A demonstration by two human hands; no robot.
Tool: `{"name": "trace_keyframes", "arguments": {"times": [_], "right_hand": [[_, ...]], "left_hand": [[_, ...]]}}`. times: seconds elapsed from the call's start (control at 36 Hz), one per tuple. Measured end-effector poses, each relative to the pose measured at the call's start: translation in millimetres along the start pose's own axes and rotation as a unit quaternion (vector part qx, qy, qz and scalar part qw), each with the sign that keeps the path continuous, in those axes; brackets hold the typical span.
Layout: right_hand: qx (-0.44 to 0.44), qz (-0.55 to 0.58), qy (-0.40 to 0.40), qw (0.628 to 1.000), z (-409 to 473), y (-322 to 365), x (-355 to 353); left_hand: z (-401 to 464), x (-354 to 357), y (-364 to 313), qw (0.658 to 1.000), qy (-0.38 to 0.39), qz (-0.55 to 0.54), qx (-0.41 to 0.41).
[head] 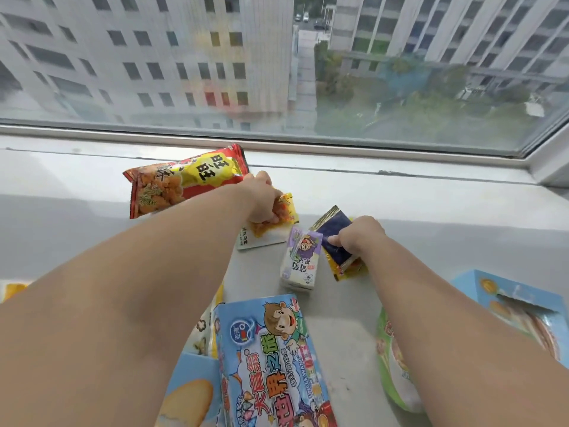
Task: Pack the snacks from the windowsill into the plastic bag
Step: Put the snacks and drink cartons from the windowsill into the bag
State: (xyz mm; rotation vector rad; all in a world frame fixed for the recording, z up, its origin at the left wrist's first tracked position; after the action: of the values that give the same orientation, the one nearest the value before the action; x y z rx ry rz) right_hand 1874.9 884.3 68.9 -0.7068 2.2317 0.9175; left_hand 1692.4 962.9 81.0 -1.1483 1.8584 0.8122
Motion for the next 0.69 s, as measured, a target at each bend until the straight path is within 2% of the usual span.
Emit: {"name": "trace_keyframes", "arguments": {"times": [0.17,0.25,0.39,0.58,0.69], "right_hand": [[-0.018,-0.020,-0.015,1.000,-5.8,-5.9,7.7],[-0.012,0.004,-0.018,1.000,-16.1,-13.5,11.9],[0.007,0.055,-0.029,0.998,-49.1,-27.4,18.7],[0.061,0.078,-0.040,0.994,-83.6,-38.3,34.8],[0.073,0.184,-0.006,0.980,-93.2,-35.2,48.8]], "left_hand": [[-27.3,17.4,-2.6,0.998,-0.051,-0.036,-0.016],[-46.5,29.6,-7.4,0.992,-0.109,-0.061,-0.019],[-85.4,57.0,-20.3,0.983,-0.148,-0.100,-0.029],[-126.2,61.2,-28.3,0.955,-0.102,-0.241,-0.138],[-129.1,55.3,-39.8,0.920,-0.068,-0.350,-0.163]]}}
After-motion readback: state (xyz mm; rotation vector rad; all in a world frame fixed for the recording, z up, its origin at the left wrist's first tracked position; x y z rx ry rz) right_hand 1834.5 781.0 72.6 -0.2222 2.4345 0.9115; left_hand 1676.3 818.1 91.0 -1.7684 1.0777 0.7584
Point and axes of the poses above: each hand's wrist, its own z-axis towards the middle knuckle, its own x-axis out of the palm, y = z × x, the point moved 5 cm from there along z, towards the middle knuckle, and after that the axes turned 1 degree about y, right-handed, at the moved point
